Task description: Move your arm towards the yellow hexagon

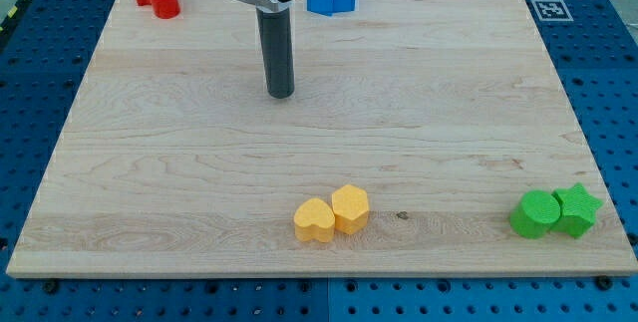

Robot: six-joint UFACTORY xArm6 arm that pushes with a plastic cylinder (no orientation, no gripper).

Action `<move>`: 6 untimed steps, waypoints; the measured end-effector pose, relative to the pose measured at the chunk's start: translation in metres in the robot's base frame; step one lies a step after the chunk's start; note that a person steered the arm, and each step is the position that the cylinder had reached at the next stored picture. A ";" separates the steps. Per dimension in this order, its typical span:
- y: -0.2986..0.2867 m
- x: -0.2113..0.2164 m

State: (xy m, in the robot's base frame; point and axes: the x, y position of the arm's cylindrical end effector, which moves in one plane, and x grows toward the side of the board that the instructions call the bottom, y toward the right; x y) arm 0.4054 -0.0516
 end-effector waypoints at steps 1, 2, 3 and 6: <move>0.000 0.000; 0.022 0.019; 0.078 0.066; 0.107 0.116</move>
